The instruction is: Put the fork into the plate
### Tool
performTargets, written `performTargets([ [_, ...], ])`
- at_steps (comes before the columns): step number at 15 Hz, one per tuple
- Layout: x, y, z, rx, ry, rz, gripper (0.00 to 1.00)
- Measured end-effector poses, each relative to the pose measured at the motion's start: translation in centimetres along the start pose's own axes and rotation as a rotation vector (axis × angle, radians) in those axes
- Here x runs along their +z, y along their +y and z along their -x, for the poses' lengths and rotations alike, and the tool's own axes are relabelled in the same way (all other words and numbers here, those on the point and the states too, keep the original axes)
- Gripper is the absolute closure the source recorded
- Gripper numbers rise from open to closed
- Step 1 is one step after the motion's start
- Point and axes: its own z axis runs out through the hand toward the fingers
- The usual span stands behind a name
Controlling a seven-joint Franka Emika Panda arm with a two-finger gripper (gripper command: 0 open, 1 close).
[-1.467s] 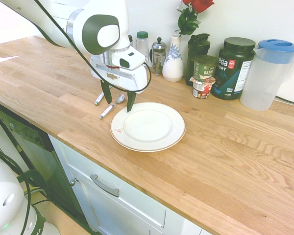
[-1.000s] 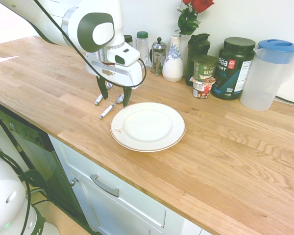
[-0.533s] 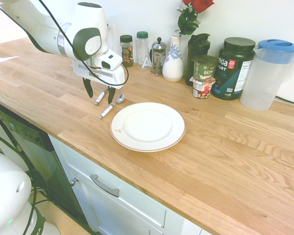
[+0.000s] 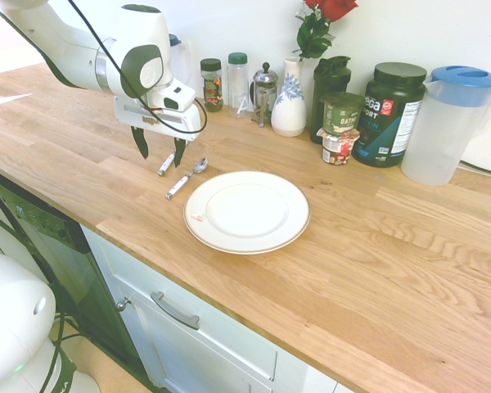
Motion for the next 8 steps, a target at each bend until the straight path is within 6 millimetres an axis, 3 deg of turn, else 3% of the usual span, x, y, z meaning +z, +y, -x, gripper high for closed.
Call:
performTargets([
  [8, 0.55, -0.25, -0.19, -0.029, 0.007, 0.021, 1.0],
])
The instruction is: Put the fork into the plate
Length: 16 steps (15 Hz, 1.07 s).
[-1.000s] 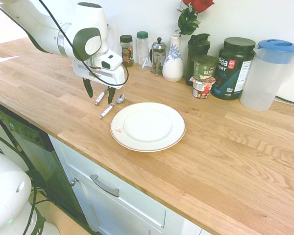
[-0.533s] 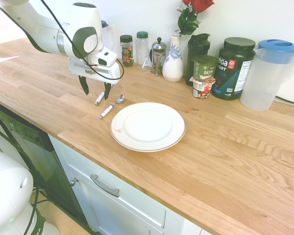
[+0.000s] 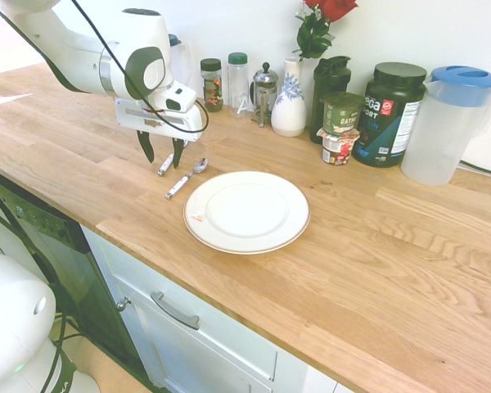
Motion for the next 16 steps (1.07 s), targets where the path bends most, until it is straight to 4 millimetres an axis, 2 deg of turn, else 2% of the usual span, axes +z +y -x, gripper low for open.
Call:
performTargets([
  [16, -0.02, -0.13, 0.17, -0.017, 0.03, 0.036, 1.0],
])
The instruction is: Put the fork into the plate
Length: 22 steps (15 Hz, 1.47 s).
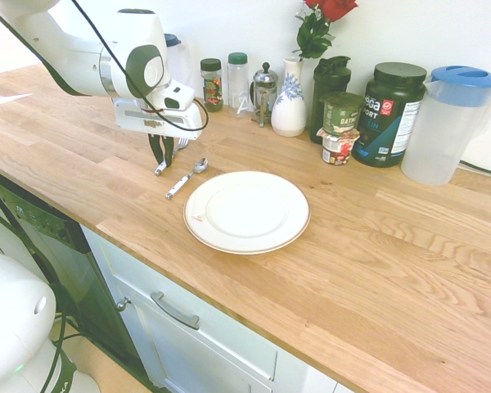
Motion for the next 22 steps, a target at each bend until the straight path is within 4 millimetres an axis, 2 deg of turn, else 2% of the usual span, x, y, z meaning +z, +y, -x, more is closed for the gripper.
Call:
performTargets([
  [3, -1.4, 0.4, -0.7, 0.028, 0.023, -0.019, 1.0],
  [5, -3.9, 1.1, -1.6, 0.051, 0.058, -0.042, 1.0],
  [7, -6.2, 2.7, -2.7, 0.085, 0.075, -0.04, 1.0],
  [10, -9.0, 6.3, -4.3, 0.132, 0.092, -0.016, 1.0],
  [13, -10.5, 11.8, -5.0, 0.173, 0.104, 0.001, 1.0],
  [15, -10.6, 15.8, -4.9, 0.201, 0.107, 0.011, 1.0],
  [18, -8.8, 21.2, -4.0, 0.244, 0.081, 0.036, 1.0],
  [20, -6.9, 23.8, -3.5, 0.264, 0.064, 0.046, 1.0],
  [22, -5.5, 25.6, -3.1, 0.278, 0.058, 0.048, 1.0],
])
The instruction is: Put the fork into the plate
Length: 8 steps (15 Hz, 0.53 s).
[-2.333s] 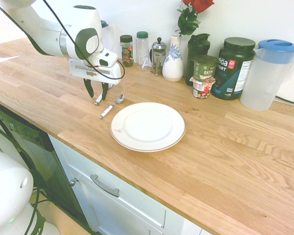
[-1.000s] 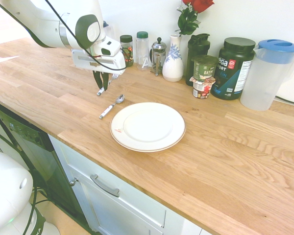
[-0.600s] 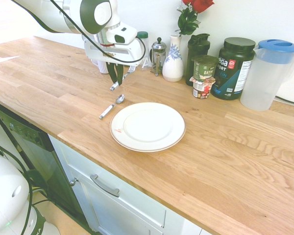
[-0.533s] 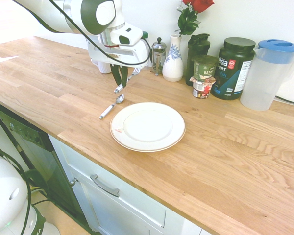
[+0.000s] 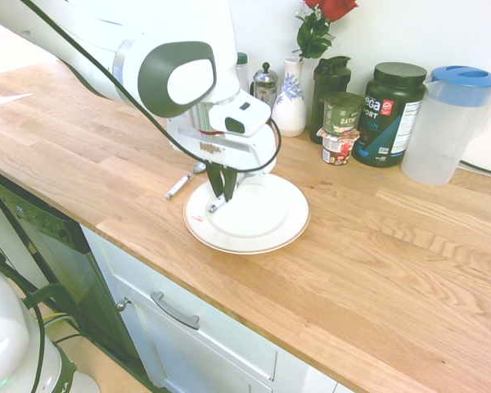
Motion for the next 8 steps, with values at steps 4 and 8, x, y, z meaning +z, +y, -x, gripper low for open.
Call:
performTargets([
  [4, 0.2, 0.4, -0.3, 0.014, 0.001, -0.015, 1.0],
  [8, 1.3, 0.0, -0.2, 0.009, -0.01, -0.011, 0.0],
])
